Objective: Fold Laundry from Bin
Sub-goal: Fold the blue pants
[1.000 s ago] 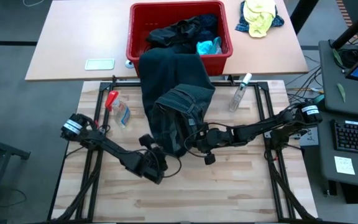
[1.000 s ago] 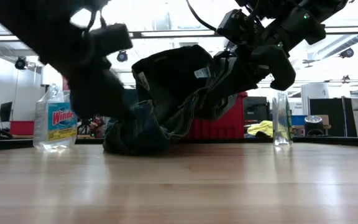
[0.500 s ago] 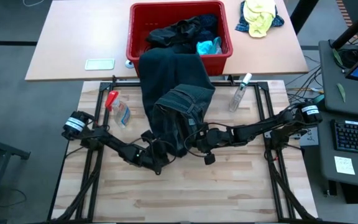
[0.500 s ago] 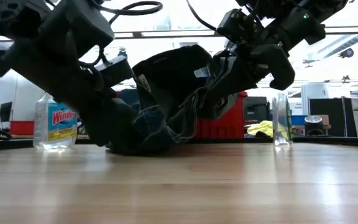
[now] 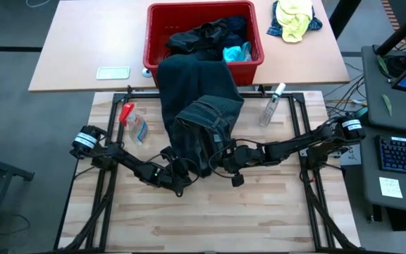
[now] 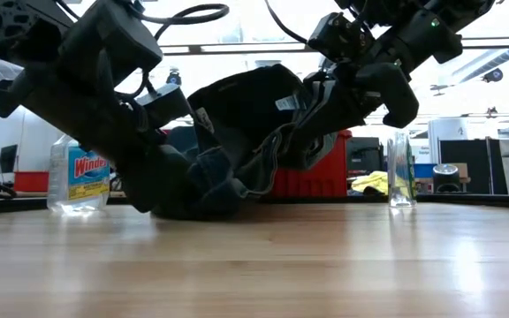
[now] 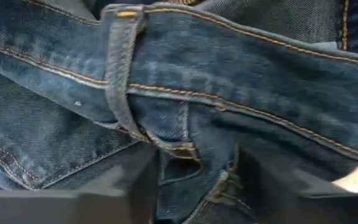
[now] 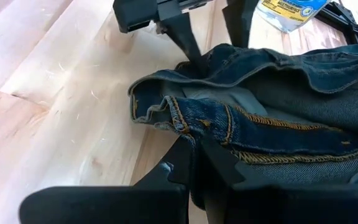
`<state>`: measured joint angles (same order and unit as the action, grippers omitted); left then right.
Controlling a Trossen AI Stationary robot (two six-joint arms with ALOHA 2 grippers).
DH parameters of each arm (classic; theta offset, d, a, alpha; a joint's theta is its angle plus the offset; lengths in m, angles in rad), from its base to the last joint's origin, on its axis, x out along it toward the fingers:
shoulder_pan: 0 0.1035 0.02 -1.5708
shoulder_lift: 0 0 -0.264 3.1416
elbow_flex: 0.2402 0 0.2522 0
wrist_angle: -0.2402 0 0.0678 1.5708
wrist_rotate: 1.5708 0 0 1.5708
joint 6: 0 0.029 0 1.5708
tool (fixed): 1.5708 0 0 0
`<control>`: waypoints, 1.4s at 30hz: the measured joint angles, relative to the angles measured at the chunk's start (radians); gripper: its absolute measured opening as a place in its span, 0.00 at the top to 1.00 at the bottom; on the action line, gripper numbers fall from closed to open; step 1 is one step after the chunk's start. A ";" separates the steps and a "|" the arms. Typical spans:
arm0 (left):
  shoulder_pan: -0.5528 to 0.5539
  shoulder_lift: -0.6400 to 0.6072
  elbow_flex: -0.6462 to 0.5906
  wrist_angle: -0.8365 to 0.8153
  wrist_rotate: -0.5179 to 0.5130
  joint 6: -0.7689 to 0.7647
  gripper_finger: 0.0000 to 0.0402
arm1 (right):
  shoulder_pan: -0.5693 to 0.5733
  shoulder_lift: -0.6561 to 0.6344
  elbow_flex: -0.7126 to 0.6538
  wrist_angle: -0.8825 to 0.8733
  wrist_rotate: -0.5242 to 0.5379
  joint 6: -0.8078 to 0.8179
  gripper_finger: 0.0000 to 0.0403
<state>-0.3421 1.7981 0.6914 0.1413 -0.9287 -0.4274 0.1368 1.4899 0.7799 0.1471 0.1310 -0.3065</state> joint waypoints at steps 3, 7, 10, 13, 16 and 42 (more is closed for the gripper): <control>0.000 0.000 0.000 0.001 -0.001 0.000 0.79 | 0.000 0.000 0.000 0.000 0.000 -0.001 0.97; -0.004 0.000 0.012 -0.002 -0.004 0.018 0.97 | 0.000 -0.004 0.000 -0.003 0.000 -0.019 0.97; -0.031 -0.006 0.042 -0.007 -0.018 0.102 0.98 | 0.003 -0.053 0.001 -0.058 0.000 -0.025 0.97; -0.069 -0.053 0.097 -0.049 -0.070 0.199 0.99 | 0.014 -0.141 0.028 -0.152 0.000 -0.002 0.97; -0.104 -0.122 0.168 -0.209 -0.167 0.257 0.99 | 0.028 -0.242 0.044 -0.210 0.001 0.018 0.97; -0.304 -0.332 0.994 -0.527 -0.300 1.032 1.00 | 0.232 -0.361 0.558 -0.360 0.113 -0.328 0.97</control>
<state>-0.6461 1.4665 1.6858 -0.3860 -1.2288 0.6050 0.3687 1.1292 1.3374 -0.2133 0.2444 -0.6347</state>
